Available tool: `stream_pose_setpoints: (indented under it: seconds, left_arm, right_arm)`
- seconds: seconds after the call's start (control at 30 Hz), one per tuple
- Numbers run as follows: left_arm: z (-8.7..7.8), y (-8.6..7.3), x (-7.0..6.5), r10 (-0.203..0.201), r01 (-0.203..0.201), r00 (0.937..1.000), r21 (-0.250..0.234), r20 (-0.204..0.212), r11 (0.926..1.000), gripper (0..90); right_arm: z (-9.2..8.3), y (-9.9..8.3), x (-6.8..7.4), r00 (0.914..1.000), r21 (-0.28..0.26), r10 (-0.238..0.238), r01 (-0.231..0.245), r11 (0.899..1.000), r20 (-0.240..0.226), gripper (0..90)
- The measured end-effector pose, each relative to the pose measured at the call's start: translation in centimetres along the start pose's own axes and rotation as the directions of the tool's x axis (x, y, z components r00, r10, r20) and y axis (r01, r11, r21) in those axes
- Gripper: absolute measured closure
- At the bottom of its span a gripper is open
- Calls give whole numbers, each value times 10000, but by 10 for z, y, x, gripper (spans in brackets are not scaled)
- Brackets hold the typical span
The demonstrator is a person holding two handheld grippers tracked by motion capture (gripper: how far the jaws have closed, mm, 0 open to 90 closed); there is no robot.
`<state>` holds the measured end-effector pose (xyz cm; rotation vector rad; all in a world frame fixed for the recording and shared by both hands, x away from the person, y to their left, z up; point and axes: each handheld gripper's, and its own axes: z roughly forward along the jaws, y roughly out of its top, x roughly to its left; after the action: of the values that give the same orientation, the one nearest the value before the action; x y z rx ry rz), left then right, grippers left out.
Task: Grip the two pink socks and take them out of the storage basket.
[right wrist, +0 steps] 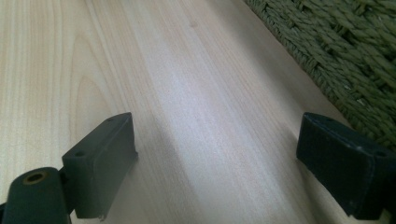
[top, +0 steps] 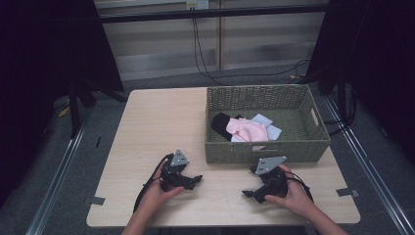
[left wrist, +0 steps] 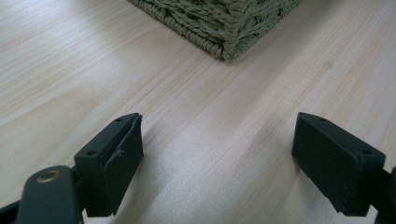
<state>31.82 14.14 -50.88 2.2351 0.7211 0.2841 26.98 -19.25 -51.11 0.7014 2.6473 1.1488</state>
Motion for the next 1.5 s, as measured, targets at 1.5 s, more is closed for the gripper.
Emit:
stream_pose_setpoints:
  seconds: [1.5]
  left_arm:
    - [0,0,0,3,-3,10000,1,2,10000,161]
  right_arm:
    - [-73,85,-26,9952,2952,185,108,9554,-962,226]
